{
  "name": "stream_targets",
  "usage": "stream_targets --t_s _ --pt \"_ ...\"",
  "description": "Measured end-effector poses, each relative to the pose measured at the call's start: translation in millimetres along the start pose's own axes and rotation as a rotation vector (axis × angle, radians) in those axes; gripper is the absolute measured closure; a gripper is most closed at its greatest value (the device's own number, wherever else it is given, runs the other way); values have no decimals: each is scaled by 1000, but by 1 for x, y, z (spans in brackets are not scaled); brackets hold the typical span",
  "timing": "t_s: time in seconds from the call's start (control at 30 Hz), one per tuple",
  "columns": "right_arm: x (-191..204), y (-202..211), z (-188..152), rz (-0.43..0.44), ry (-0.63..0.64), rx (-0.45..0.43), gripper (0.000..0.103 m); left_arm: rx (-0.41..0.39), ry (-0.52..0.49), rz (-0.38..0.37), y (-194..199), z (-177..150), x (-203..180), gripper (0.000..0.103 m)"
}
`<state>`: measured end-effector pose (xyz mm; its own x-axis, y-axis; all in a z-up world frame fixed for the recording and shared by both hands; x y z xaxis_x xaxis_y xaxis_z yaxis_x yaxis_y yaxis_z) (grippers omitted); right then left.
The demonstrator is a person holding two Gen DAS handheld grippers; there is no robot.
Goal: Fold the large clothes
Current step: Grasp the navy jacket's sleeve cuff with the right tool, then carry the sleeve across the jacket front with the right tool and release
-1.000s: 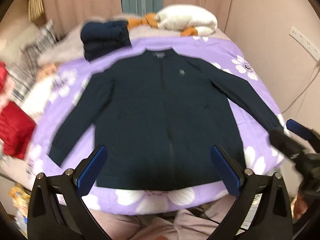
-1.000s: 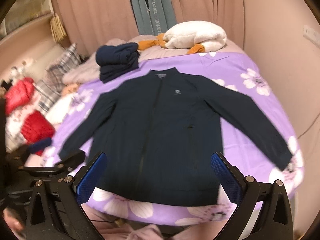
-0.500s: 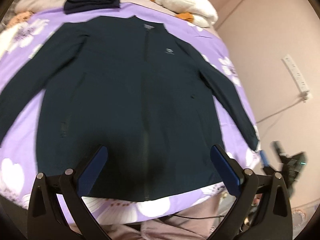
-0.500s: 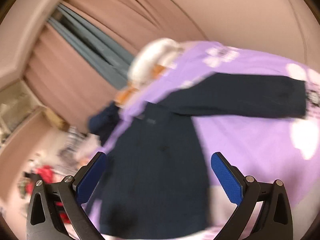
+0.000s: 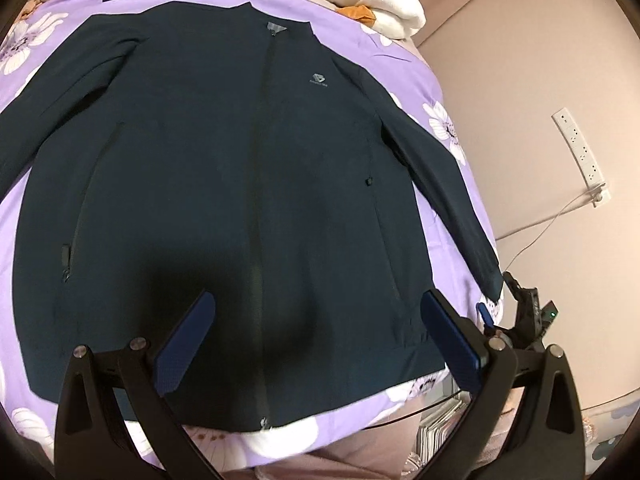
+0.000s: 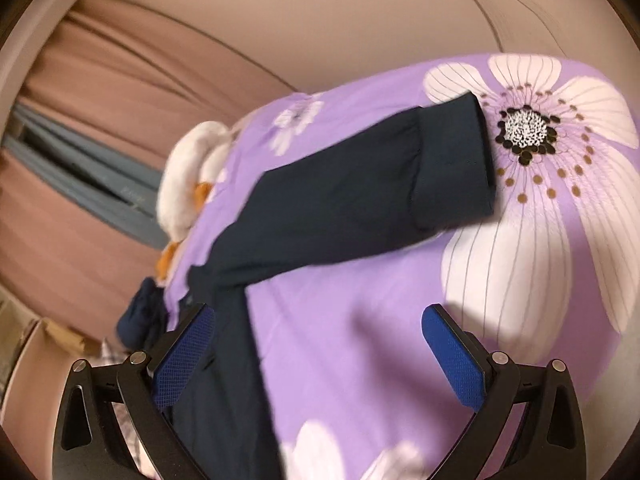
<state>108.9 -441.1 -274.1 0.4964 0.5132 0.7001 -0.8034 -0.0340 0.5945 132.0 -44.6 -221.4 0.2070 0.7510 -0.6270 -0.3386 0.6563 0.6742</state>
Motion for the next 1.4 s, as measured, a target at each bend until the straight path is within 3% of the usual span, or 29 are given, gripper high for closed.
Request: stream_targets --t_s 0.23,0.37,0.43,0.57,0.6,0.77,1.0,1.13,1.27,1.33,1.4 --pt "-17 -21 31 -75 -46 -87 0 20 -49 23 -15 8 -9 0" --pt "-30 -18 50 -102 -94 -188 1 35 -70 31 -23 13 -12 0" --pt "-34 -15 55 -118 -101 -225 11 35 -64 33 -26 18 -11 0" --pt "-45 -19 61 -126 -115 -197 66 -9 -15 39 -26 30 -2 0" --pt "-47 -19 62 -133 -100 -184 72 -27 0 62 -24 34 3 0" --pt "-25 2 72 -183 51 -213 77 -16 36 157 -24 36 31 0" --pt "95 30 104 -257 344 -322 77 -45 153 114 -1 38 59 0" --pt "200 28 100 -301 569 -369 77 -92 176 107 25 46 70 0" --pt "302 -1 55 -303 799 -383 78 -166 191 97 59 56 84 0" --pt "347 -19 20 -283 926 -382 80 -200 205 100 76 62 96 0" --pt "389 -44 -37 -257 1098 -356 80 -221 215 114 88 65 108 0"
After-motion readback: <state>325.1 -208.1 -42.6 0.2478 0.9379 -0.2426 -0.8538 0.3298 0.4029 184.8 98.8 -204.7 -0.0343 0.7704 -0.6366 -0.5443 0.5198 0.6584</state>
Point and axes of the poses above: each gripper's, at about its wrist camera, not at the fingertips, and y roughly against the way its jaws point, x to its left, z to its top, the point moved 10 cm from there along -y, roughly the way its jaws point, and after that the axes turned 9 degrees about -z, right-handed, at the moved point
